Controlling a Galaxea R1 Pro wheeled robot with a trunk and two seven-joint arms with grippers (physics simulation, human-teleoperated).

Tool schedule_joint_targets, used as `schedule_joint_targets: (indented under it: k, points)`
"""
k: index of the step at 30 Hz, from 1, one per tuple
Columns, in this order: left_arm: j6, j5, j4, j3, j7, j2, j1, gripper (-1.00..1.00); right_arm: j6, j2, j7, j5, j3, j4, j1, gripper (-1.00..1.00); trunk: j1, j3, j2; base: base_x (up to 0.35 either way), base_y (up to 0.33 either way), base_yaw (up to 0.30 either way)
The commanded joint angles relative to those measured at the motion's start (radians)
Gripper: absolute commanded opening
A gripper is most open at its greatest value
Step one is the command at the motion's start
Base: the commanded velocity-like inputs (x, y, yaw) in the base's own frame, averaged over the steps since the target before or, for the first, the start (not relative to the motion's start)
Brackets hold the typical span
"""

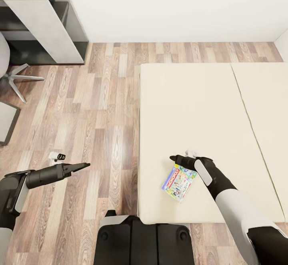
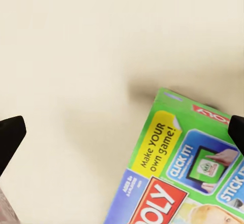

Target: Put all the toys in the child's room - the three board games (two on the bed and one on the table), the two jigsaw puzzles on the table, and the tennis ball on the table - inside the toy box on the table in the child's room.

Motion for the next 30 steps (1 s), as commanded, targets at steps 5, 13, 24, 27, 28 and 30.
schedule_joint_targets:
  k: [5, 13, 24, 27, 28, 30]
  points:
    - [0.011, -0.001, 0.000, 0.000, -0.004, 0.000, 0.000, 1.00, 0.004, -0.001, 0.001, 0.002, 0.003, -0.001, 0.000, 1.00, 0.001, -0.001, -0.002, 0.000, 0.004, 0.000]
    - [0.011, -0.001, 0.000, 0.001, -0.004, 0.000, 0.000, 1.00, 0.007, -0.003, -0.003, 0.002, 0.003, -0.003, 0.000, 1.00, 0.001, -0.001, -0.002, 0.000, 0.000, 0.000]
    - [0.011, -0.001, 0.000, 0.002, -0.004, 0.000, 0.000, 1.00, 0.007, -0.008, -0.006, 0.003, 0.003, -0.032, 0.000, 1.00, 0.001, -0.001, -0.002, 0.000, 0.000, 0.000]
    - [0.011, -0.002, 0.000, 0.003, -0.004, 0.001, 0.000, 1.00, 0.012, -0.012, -0.007, 0.003, 0.002, -0.083, 0.000, 1.00, 0.001, -0.001, -0.002, 0.000, 0.000, 0.000]
    - [0.011, -0.002, 0.000, 0.003, -0.004, 0.001, 0.000, 1.00, 0.015, -0.013, -0.007, 0.002, 0.002, -0.095, 0.001, 1.00, 0.001, -0.001, -0.002, 0.000, 0.000, 0.000]
    - [0.011, -0.001, 0.000, 0.003, -0.004, 0.002, 0.000, 1.00, 0.035, -0.015, -0.007, 0.003, -0.004, -0.135, 0.003, 1.00, 0.001, -0.001, -0.002, 0.000, 0.000, 0.000]
